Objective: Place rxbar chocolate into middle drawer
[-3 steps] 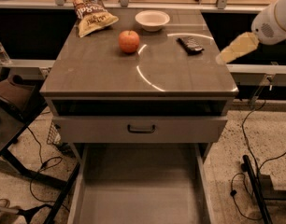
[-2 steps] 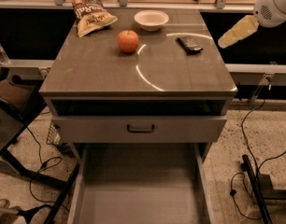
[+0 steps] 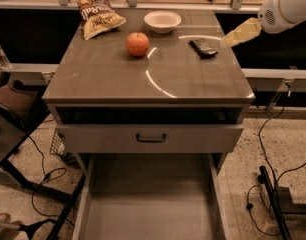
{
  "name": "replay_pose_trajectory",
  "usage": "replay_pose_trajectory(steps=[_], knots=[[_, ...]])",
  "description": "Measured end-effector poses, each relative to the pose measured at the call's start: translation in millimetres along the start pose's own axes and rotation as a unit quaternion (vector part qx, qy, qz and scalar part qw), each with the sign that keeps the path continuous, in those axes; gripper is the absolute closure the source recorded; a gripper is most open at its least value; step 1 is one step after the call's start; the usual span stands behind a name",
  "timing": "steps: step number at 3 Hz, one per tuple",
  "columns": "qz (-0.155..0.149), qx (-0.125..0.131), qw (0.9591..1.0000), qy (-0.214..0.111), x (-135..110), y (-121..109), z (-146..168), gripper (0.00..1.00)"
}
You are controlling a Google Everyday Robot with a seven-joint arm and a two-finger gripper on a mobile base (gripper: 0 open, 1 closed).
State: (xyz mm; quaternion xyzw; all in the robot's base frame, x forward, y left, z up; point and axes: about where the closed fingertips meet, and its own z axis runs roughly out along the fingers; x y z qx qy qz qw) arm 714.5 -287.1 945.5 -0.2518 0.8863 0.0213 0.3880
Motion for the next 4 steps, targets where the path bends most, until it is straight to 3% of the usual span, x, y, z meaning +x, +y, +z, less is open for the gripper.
replay_pose_trajectory(steps=[1, 2, 3, 4], knots=[[0.04, -0.033, 0.997, -0.057, -21.2, 5.7, 32.5, 0.0], [0.085, -0.07, 0.9882, -0.106, -41.2, 8.1, 86.0, 0.0], [0.099, -0.097, 0.9805, -0.14, -47.4, 13.8, 121.5, 0.0], [0.061, -0.115, 0.9795, -0.154, -57.3, 26.2, 163.5, 0.0]])
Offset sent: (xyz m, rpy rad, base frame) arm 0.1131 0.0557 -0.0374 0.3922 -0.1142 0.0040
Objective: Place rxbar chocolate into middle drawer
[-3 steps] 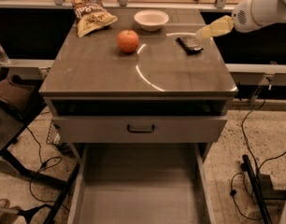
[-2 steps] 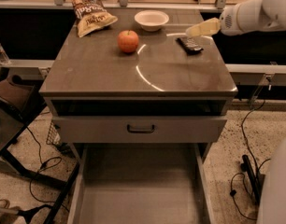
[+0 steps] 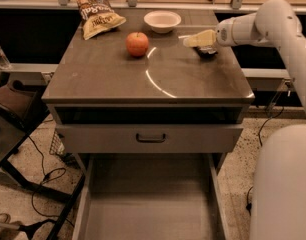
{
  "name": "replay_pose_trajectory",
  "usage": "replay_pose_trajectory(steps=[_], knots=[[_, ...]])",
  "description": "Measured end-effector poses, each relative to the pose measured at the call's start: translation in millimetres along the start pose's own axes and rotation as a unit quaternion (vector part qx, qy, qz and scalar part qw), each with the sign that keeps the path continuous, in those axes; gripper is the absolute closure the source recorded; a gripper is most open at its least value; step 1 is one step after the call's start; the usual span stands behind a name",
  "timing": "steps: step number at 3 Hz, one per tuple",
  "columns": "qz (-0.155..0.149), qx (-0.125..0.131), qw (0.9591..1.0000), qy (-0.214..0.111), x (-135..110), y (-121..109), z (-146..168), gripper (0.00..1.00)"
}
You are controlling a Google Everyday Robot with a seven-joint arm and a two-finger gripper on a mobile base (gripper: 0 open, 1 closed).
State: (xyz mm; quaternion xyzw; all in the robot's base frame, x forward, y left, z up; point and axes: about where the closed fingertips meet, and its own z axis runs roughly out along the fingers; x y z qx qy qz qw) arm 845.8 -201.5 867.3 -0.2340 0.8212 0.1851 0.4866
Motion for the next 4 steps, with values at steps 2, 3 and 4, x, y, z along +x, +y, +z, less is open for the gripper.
replay_pose_trajectory(steps=[2, 3, 4], knots=[[-0.042, -0.011, 0.9987, 0.026, 11.5, 6.9, 38.5, 0.0], [-0.051, -0.01, 0.9974, 0.049, 27.4, 5.9, 45.4, 0.0], [-0.054, -0.006, 0.9965, 0.064, 43.1, 0.7, 41.0, 0.17]])
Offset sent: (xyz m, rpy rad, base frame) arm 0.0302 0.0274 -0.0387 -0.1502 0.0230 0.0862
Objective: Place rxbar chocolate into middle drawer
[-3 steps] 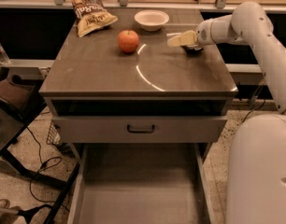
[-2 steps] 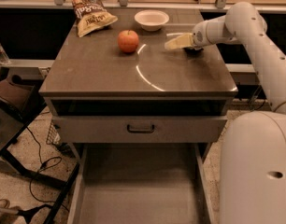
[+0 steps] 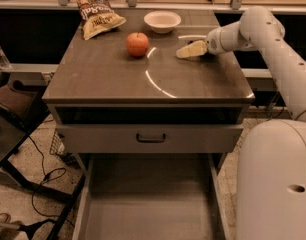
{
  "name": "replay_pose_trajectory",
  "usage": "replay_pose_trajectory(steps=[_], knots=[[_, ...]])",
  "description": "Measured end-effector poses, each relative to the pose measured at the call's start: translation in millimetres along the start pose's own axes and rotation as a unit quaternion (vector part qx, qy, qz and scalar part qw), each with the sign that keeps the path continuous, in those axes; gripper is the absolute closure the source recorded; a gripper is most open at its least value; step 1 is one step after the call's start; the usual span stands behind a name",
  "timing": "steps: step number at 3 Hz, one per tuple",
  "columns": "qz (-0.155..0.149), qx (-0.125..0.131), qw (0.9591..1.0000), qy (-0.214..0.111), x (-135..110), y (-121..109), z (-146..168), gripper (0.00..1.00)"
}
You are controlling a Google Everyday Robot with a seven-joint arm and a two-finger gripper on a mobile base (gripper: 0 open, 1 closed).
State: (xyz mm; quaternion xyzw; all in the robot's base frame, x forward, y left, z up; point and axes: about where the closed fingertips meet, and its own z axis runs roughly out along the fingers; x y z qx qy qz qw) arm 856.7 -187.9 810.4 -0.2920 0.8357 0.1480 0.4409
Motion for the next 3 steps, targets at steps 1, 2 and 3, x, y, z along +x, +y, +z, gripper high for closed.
replay_pose_trajectory(steps=[1, 2, 3], knots=[[0.0, 0.0, 1.0, 0.0, -9.5, -0.1, -6.6, 0.49], [0.0, 0.0, 1.0, 0.0, -16.2, -0.2, -11.2, 0.72], [0.0, 0.0, 1.0, 0.0, -20.8, -0.2, -14.5, 0.95]])
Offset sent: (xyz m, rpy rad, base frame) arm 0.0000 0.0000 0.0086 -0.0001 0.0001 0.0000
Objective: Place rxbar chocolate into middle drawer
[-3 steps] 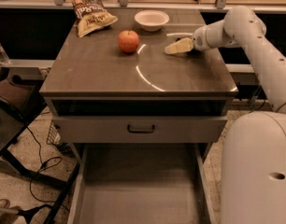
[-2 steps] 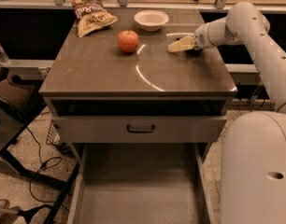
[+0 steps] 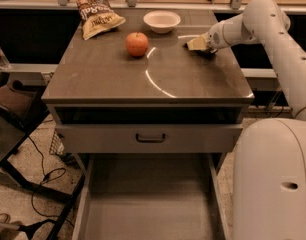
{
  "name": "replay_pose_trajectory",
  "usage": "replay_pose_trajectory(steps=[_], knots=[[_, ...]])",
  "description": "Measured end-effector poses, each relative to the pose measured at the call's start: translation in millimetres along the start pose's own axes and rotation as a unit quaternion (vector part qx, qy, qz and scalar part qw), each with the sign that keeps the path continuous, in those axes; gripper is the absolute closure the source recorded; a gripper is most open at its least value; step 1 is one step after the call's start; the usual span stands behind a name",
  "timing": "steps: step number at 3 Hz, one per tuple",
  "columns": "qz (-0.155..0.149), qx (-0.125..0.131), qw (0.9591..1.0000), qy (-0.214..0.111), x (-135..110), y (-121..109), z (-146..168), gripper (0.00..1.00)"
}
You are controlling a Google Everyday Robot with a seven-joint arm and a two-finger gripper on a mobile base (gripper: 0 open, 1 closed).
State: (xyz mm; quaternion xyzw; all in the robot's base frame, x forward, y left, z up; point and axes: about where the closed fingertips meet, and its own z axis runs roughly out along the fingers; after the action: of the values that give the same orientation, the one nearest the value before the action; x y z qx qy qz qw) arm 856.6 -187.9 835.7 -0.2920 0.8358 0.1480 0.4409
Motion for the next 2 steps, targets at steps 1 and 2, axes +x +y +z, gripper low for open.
replay_pose_trajectory(steps=[1, 2], knots=[[0.0, 0.0, 1.0, 0.0, -0.1, 0.1, 0.0, 1.0], [0.0, 0.0, 1.0, 0.0, -0.1, 0.1, 0.0, 1.0]])
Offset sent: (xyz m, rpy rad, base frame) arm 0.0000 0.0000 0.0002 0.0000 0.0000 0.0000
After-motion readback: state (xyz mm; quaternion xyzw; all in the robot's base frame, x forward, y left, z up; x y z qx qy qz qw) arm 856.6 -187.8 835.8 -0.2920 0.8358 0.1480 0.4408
